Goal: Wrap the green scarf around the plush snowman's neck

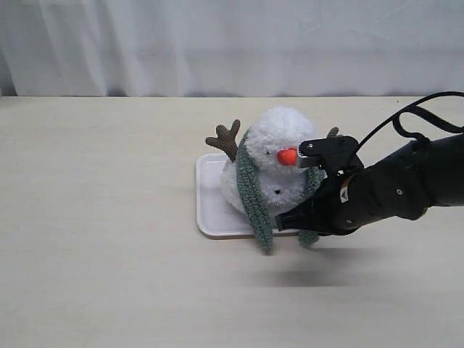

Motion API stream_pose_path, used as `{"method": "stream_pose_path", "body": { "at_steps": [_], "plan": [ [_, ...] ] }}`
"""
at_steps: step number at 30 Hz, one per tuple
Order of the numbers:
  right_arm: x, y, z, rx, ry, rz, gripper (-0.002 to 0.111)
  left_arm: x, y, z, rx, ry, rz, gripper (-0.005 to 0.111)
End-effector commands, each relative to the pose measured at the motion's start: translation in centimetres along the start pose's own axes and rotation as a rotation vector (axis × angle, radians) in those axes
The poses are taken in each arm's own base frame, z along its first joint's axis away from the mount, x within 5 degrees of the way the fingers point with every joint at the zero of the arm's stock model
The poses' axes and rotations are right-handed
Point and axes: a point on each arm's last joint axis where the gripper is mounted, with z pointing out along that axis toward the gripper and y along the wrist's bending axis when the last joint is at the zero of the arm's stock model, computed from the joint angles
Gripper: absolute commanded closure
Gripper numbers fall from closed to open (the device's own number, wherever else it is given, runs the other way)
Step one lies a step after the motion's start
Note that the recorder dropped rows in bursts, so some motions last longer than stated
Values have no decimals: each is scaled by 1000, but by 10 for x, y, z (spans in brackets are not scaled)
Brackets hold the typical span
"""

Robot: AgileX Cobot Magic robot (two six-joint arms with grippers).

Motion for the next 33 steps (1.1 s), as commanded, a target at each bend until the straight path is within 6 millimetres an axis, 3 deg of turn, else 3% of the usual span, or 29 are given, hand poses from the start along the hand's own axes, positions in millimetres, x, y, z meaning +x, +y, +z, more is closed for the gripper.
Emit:
{"method": "stream_pose_path", "body": {
  "at_steps": [1,11,18,33],
  "plan": [
    [-3,4,-15,-18,-24,37,104,0,0,0,2,-12,-2,107],
    [4,43,-22,-96,-40,-42,104,0,0,0,2,-12,-2,107],
    [-2,49,-22,-158,-100,109,104,0,0,0,2,-12,-2,107],
    [2,49,-22,-155,-24,175,104,0,0,0,0,-9,2,107]
  ]
}}
